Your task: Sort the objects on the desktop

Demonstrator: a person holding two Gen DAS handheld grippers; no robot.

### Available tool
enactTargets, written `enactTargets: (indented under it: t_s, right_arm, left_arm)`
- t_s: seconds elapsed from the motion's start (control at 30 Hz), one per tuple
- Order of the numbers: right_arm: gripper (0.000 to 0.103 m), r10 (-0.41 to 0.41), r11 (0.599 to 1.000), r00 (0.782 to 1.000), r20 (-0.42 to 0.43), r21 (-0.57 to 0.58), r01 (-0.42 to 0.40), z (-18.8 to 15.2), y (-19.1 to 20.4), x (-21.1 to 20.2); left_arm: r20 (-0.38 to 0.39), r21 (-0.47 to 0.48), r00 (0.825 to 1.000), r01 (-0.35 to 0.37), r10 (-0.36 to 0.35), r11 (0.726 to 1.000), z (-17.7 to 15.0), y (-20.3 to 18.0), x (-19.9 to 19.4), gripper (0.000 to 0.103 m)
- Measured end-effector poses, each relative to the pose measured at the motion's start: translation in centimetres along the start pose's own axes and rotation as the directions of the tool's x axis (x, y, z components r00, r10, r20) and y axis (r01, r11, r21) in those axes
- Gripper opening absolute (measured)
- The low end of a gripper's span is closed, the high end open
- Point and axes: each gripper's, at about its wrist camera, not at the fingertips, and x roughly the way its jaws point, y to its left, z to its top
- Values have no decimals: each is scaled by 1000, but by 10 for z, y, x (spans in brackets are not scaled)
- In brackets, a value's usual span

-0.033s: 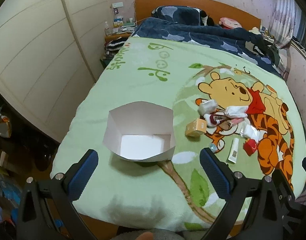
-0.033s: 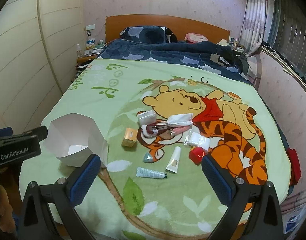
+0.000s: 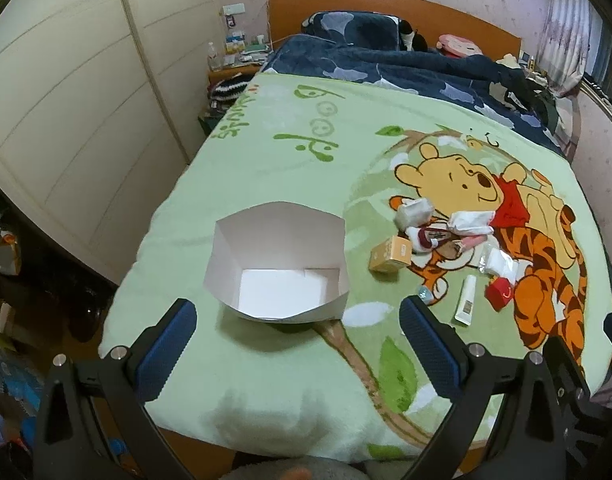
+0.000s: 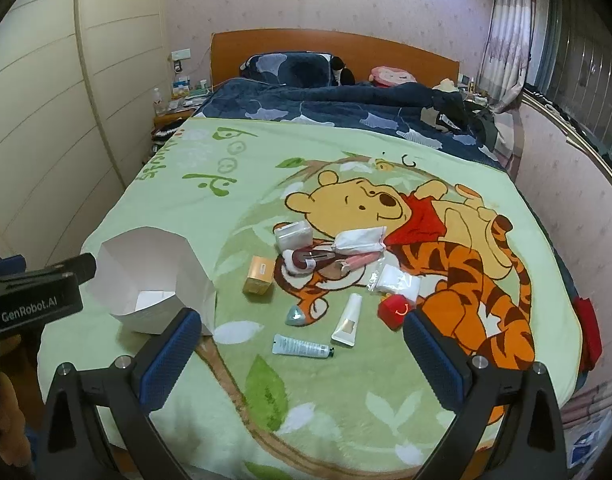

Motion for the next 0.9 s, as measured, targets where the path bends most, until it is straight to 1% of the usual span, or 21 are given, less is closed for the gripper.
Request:
enactTargets:
  t_s: [0.1, 0.13, 0.17, 0.23, 0.3, 0.43, 0.5, 0.7, 0.9]
  right_arm:
    - [103, -2, 1000, 1000, -7, 4, 3, 3, 2, 1]
    - [103, -3, 1000, 1000, -10, 5, 3, 4, 2, 2]
    - [103, -4, 1000, 1000, -12, 6, 4, 5, 3, 2]
    - [103, -6, 1000, 1000, -17, 8, 6, 7, 4, 3]
    - [103, -8, 1000, 1000, -22, 11, 8, 10, 6, 5]
    - [103, -4, 1000, 1000, -6, 25, 4, 2, -2, 9]
    - [103, -9, 1000, 1000, -9, 26, 9, 1, -2, 11]
    - [103, -2, 999, 1000, -26, 32, 2, 2, -2, 15]
    - [103, 8, 1000, 999, -31, 27, -8, 5, 2, 18]
  left_arm:
    - [1, -4, 1000, -7, 7, 1000, -2, 0, 0, 102]
    - [17, 17, 1000, -22, 21, 1000, -7, -7, 0, 102]
    - [5, 4, 1000, 12, -12, 1000, -8, 0, 2, 102]
    - [-18, 10, 1000, 12, -12, 1000, -7, -5, 5, 102]
    - [-15, 15, 1000, 16, -16, 1000, -9, -7, 6, 102]
    - [-20, 17, 999, 32, -32, 999, -12, -1, 8, 102]
    - [-25, 11, 1000, 18, -18, 1000, -12, -1, 10, 102]
    - [-42, 7, 999, 12, -11, 1000, -14, 1, 16, 102]
    - [-41, 9, 999, 1, 0, 1000, -14, 1, 18, 102]
